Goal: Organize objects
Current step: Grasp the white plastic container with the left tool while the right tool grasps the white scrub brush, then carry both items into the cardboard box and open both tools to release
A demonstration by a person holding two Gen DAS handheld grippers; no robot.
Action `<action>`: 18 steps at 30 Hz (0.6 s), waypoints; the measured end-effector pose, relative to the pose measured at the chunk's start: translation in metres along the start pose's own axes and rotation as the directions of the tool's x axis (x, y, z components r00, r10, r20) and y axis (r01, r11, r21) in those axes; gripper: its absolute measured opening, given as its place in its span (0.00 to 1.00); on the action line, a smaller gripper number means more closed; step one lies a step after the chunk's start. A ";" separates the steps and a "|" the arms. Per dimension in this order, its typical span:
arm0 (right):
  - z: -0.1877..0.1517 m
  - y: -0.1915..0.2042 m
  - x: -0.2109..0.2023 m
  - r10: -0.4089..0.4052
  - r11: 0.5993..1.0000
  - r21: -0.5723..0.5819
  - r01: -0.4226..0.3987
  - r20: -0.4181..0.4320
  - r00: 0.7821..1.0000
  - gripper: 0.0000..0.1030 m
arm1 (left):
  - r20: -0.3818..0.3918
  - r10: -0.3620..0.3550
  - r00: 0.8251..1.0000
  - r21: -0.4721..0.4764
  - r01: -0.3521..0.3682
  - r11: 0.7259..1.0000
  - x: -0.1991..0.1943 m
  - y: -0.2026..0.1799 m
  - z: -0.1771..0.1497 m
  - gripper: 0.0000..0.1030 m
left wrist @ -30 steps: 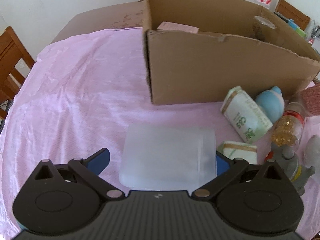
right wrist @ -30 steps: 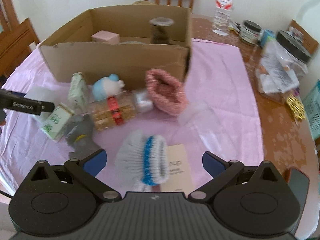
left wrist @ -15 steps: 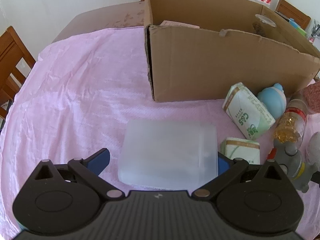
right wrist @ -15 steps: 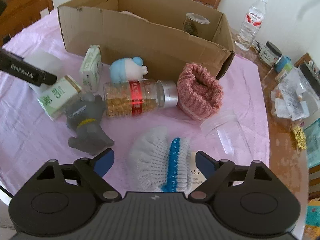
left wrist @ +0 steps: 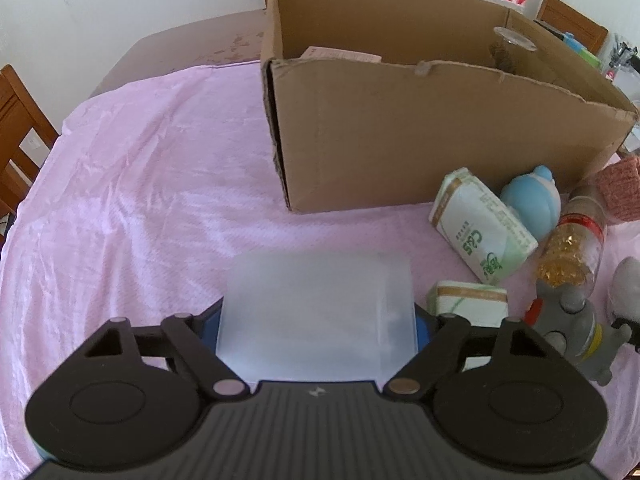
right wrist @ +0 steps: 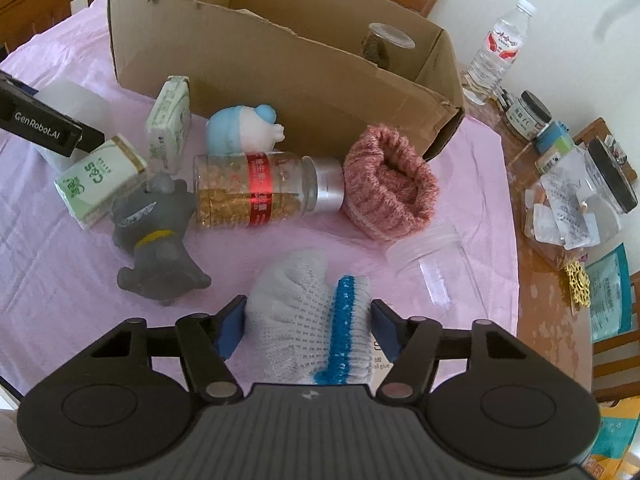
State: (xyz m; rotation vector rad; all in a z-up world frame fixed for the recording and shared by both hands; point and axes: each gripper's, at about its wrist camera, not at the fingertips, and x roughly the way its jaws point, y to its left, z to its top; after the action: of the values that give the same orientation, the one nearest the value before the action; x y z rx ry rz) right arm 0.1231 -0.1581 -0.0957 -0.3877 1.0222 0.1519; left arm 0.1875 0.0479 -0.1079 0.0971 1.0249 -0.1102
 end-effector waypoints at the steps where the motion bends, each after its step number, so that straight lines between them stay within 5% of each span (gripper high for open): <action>1: 0.001 -0.001 -0.001 0.007 1.000 0.011 -0.007 -0.003 1.000 0.66 | -0.002 -0.002 1.000 0.003 0.002 1.000 0.000 0.001 0.000 0.81; 18: 0.021 -0.039 -0.029 0.125 0.984 0.125 -0.123 -0.012 0.992 0.63 | -0.005 -0.111 0.994 0.163 0.110 0.980 -0.057 0.010 0.024 0.81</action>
State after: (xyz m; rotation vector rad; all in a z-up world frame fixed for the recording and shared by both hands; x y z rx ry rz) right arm 0.1372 -0.1844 -0.0518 -0.2122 1.0700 0.1956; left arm 0.1798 0.0574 -0.0466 0.1888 1.0165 -0.2957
